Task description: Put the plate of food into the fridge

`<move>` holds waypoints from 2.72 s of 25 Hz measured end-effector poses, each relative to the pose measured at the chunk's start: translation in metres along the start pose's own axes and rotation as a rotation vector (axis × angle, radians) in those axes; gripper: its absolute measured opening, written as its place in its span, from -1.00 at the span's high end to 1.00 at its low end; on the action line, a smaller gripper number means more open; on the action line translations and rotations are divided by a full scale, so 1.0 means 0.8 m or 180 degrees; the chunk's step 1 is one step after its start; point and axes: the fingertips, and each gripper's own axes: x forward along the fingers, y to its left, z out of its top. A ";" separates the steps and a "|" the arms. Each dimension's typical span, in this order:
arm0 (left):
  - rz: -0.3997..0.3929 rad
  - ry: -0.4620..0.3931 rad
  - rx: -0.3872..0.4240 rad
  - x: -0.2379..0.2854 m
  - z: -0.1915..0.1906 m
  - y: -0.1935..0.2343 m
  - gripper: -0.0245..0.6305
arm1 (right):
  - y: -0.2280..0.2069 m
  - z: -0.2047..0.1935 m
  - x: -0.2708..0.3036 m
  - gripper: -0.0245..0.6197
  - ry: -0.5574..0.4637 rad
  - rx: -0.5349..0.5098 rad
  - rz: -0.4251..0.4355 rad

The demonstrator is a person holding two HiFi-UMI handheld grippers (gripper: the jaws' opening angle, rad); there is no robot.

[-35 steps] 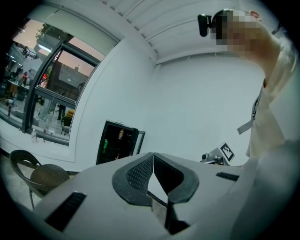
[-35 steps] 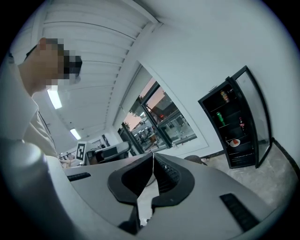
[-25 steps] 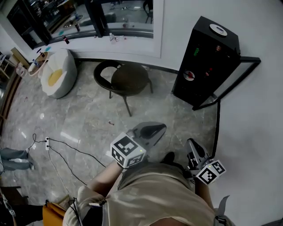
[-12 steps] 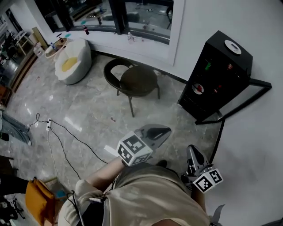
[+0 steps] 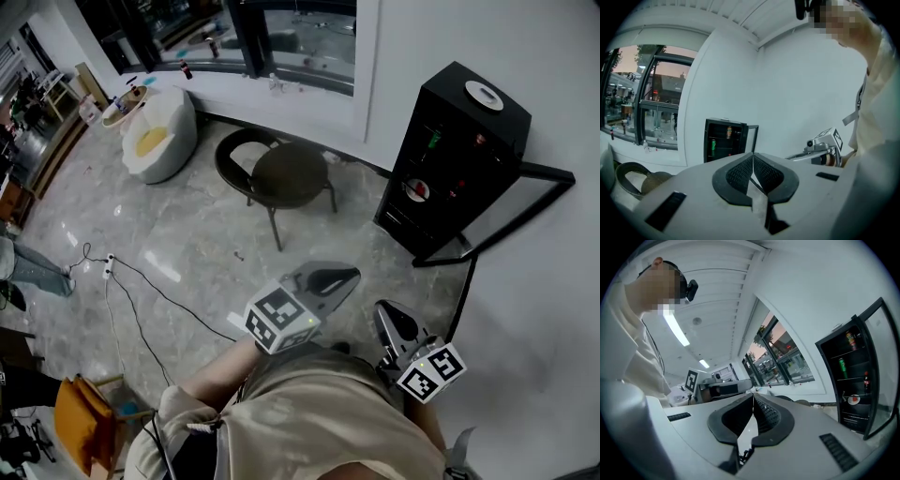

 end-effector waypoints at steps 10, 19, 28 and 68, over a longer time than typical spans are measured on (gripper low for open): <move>-0.0024 -0.0057 0.0052 0.012 0.010 -0.007 0.89 | -0.013 0.005 -0.002 0.85 0.0077 -0.0213 -0.0019; -0.0249 -0.0092 0.0026 0.045 0.014 -0.002 0.89 | -0.043 0.012 -0.014 0.85 0.0021 0.0012 -0.0277; -0.0324 -0.0100 -0.0034 0.074 0.026 0.047 0.89 | -0.084 0.024 -0.001 0.85 -0.0080 0.0246 -0.0583; -0.0641 -0.0204 -0.0323 0.168 0.080 0.309 0.89 | -0.224 0.090 0.160 0.85 0.0101 0.0360 -0.1522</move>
